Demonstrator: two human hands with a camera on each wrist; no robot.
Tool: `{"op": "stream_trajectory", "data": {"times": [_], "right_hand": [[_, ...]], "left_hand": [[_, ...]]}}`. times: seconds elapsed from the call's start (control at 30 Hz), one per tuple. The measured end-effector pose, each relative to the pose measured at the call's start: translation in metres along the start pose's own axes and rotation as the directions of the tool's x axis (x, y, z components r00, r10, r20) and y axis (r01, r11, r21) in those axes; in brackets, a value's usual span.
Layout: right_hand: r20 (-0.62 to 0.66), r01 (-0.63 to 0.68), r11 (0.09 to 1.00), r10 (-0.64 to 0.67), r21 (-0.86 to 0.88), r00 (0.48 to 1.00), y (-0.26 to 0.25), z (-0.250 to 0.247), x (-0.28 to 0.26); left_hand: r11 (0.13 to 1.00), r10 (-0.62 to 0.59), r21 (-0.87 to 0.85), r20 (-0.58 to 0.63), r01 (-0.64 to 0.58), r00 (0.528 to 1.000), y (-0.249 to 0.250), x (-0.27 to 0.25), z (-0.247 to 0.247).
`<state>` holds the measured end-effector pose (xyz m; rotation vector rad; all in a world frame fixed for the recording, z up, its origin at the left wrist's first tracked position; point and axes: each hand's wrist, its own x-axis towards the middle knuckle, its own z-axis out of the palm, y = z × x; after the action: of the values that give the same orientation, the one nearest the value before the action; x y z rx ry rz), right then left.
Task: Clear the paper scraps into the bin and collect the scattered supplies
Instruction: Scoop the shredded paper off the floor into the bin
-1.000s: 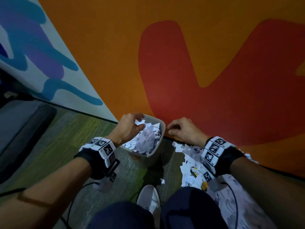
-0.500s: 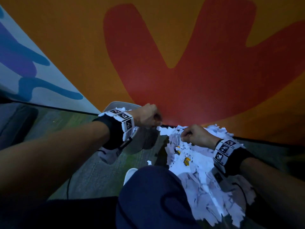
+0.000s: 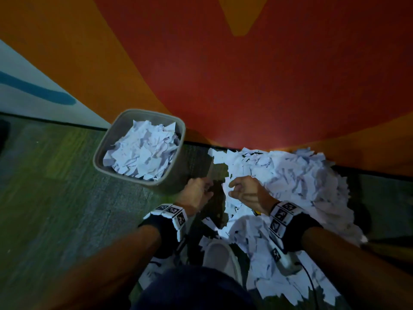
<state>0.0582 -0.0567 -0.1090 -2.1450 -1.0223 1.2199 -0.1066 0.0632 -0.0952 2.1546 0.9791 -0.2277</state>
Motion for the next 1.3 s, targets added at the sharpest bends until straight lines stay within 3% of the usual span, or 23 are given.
{"op": "stream_trajectory", "data": {"times": [0.1,0.17,0.2,0.23,0.3,0.4,0.47,0.57,0.63,0.7,0.77,0.83,0.9,0.97,1.1,1.2,1.3], "right_hand": [[0.045,0.027,1.000,-0.027,-0.007,0.999,0.008,0.017,0.015],[-0.051,0.042,0.991,-0.036,0.130,0.998,0.013,0.024,0.023],[-0.034,0.060,0.981,-0.054,0.184,0.998,0.015,0.029,0.028],[-0.032,0.095,0.992,-0.093,0.088,0.995,0.020,0.032,0.031],[0.043,0.041,0.996,-0.038,-0.074,0.998,0.026,0.037,0.039],[0.066,0.010,0.999,-0.007,-0.042,0.998,0.034,0.041,0.045],[0.068,0.024,0.998,-0.021,-0.052,0.997,0.036,0.044,0.048],[-0.059,0.091,0.983,-0.101,-0.161,0.993,0.045,0.046,0.053],[-0.093,0.161,0.950,-0.192,-0.267,0.977,0.052,0.046,0.055],[0.044,0.175,0.909,-0.171,-0.377,0.984,0.057,0.046,0.053],[0.149,0.198,0.799,-0.136,-0.567,0.979,0.057,0.047,0.049],[0.175,0.244,0.691,-0.170,-0.681,0.970,0.057,0.051,0.048],[0.145,0.252,0.719,-0.208,-0.648,0.967,0.055,0.052,0.048],[0.102,0.196,0.810,-0.168,-0.552,0.981,0.053,0.045,0.048],[0.004,0.093,0.968,-0.095,-0.232,0.995,0.036,0.021,0.039],[-0.056,0.106,0.988,-0.113,-0.109,0.992,0.009,-0.003,0.024],[-0.087,0.183,0.975,-0.194,-0.125,0.977,-0.030,-0.029,0.004]], "left_hand": [[0.998,-0.025,0.054,0.075,0.020,0.997,-0.034,0.008,0.017],[0.997,0.014,0.073,0.121,-0.023,0.993,-0.052,0.008,0.024],[0.996,0.028,0.083,0.132,-0.040,0.991,-0.058,0.007,0.026],[0.993,0.039,0.102,0.130,-0.053,0.991,-0.068,0.010,0.032],[0.986,0.005,0.162,0.126,-0.026,0.992,-0.082,0.013,0.042],[0.974,-0.088,0.219,0.147,0.054,0.985,-0.092,0.016,0.055],[0.967,-0.070,0.252,0.124,0.037,0.990,-0.094,0.017,0.061],[0.971,-0.033,0.237,0.095,0.009,0.995,-0.095,0.022,0.066],[0.972,-0.027,0.234,0.105,0.002,0.994,-0.095,0.024,0.065],[0.976,-0.029,0.219,0.105,0.006,0.994,-0.096,0.025,0.065],[0.984,-0.058,0.174,0.091,0.041,0.994,-0.095,0.023,0.065],[0.992,-0.087,0.095,0.069,0.081,0.994,-0.089,0.023,0.062],[0.995,-0.098,-0.023,0.029,0.099,0.995,-0.083,0.023,0.059],[0.993,-0.049,-0.105,-0.037,0.045,0.998,-0.074,0.024,0.054],[0.995,0.066,-0.076,-0.056,-0.070,0.996,-0.039,0.014,0.038],[0.980,0.183,-0.065,-0.101,-0.190,0.978,-0.010,0.000,0.016],[0.954,0.196,-0.210,-0.099,-0.213,0.976,0.023,-0.020,-0.018]]}}
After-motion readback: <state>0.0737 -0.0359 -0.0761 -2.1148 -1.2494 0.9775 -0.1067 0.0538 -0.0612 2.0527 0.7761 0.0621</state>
